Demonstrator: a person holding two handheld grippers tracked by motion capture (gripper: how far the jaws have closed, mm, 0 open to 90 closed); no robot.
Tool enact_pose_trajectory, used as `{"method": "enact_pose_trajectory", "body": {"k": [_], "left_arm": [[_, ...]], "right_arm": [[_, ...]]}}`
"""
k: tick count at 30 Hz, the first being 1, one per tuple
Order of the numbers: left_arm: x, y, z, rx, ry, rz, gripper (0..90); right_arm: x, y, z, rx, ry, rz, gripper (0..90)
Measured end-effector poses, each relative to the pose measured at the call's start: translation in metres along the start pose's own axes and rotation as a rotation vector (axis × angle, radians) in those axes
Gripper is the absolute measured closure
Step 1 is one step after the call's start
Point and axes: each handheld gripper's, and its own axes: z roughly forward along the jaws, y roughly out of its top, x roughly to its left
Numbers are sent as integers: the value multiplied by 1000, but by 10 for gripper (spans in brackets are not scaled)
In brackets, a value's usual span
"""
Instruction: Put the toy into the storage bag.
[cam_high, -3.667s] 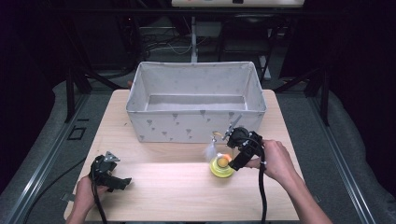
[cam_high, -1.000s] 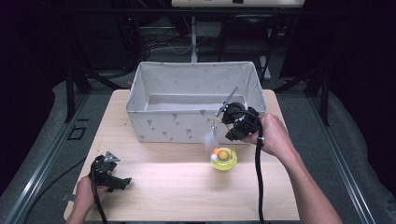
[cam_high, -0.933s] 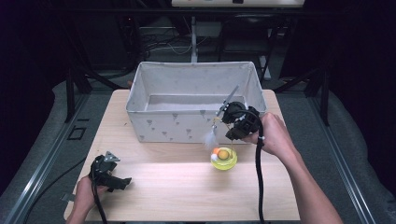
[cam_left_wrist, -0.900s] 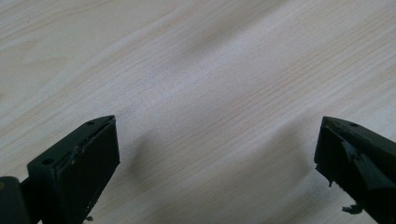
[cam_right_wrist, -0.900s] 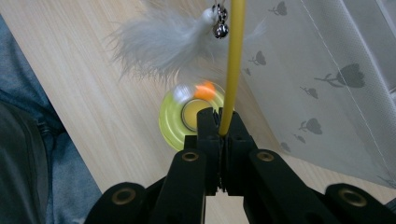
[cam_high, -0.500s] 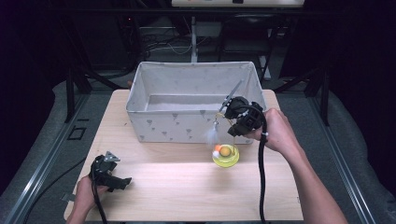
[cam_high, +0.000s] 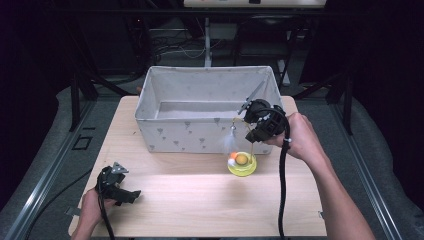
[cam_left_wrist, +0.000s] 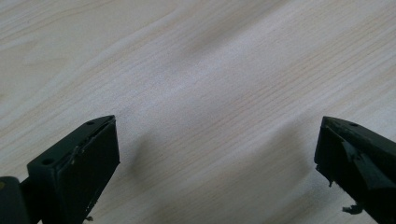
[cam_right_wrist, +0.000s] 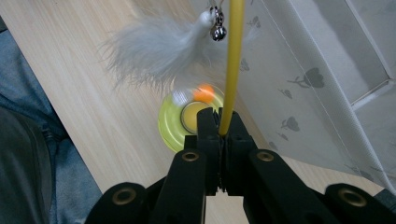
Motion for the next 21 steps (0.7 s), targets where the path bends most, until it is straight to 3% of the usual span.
{"method": "enact_pose_trajectory", "body": {"k": [21], "left_arm": [[0, 0, 2, 8, 1, 1, 1]], "right_arm": [[-12, 7, -28, -27, -6, 11, 891]]}}
